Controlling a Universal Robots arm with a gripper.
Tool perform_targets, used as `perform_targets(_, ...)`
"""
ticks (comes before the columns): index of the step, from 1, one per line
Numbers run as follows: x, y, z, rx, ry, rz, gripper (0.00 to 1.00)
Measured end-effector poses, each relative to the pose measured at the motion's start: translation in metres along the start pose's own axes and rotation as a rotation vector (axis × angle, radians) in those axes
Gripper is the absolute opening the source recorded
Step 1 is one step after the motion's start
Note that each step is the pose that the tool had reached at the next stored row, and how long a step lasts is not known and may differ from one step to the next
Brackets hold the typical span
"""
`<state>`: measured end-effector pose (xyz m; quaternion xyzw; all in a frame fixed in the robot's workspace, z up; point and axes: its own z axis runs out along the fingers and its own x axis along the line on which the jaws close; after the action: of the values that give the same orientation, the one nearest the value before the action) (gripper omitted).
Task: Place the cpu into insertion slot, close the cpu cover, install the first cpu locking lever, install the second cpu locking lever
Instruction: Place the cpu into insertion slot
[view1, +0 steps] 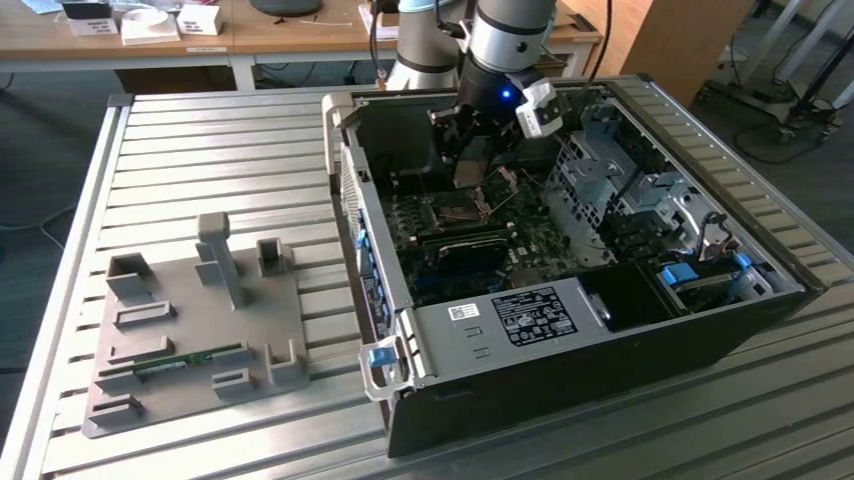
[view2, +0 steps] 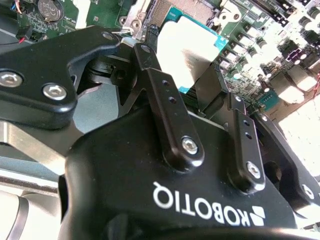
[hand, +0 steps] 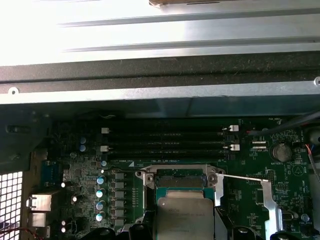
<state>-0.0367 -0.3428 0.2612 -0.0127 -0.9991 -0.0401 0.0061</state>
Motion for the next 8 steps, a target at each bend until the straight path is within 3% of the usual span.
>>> perform_targets(8, 0.0, -0.0002, 0.0022, 0.0, 0.0, 0.0, 0.54)
